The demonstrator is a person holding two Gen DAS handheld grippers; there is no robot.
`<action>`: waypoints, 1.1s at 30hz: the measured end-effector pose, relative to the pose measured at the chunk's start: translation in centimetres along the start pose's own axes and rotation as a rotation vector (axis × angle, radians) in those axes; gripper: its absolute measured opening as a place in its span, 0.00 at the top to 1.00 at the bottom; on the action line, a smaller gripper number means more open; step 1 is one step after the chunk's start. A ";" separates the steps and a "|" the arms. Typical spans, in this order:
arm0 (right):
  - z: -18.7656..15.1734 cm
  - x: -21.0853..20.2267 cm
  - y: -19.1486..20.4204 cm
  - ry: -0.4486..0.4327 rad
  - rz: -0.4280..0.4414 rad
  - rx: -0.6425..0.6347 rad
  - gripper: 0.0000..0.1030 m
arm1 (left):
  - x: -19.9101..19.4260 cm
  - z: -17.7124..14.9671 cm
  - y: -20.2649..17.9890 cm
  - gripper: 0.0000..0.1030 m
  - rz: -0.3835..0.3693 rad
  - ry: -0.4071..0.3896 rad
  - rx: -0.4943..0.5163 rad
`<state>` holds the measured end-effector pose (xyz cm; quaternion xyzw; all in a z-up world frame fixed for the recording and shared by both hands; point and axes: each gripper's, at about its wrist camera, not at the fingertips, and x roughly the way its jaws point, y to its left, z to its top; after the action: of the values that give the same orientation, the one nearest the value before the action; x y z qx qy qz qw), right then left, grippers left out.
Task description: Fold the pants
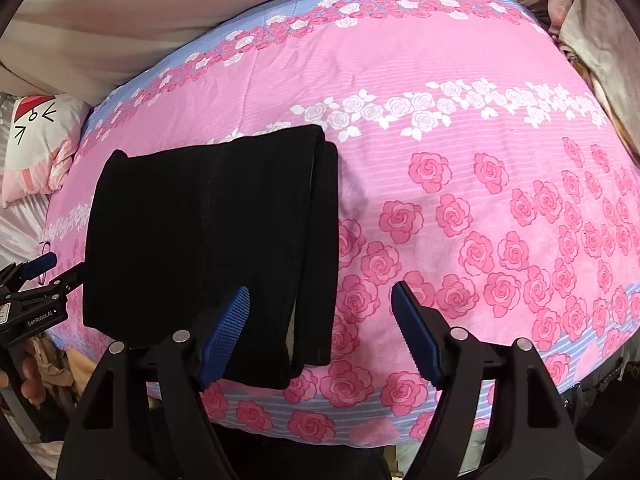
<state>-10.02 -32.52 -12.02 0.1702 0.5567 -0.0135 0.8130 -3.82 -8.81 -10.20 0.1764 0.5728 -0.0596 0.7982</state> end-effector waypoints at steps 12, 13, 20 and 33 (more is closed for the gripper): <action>-0.3 2.3 -1.2 0.055 0.147 0.094 0.28 | 2.3 -2.1 4.1 0.16 -0.173 0.086 -0.094; -0.4 2.7 -1.6 0.068 0.161 0.119 0.28 | 3.1 -2.4 4.6 0.16 -0.203 0.100 -0.107; -1.2 4.7 -3.0 0.110 0.286 0.245 0.26 | 6.4 -3.4 5.3 0.16 -0.331 0.119 -0.132; -1.6 5.0 -0.2 0.113 0.286 0.121 0.30 | 8.3 -3.4 5.4 0.16 -0.431 0.098 -0.118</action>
<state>-9.58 -31.46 -17.15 0.2966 0.5698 0.0786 0.7623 -2.46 -1.68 -17.80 0.0058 0.6378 -0.1863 0.7473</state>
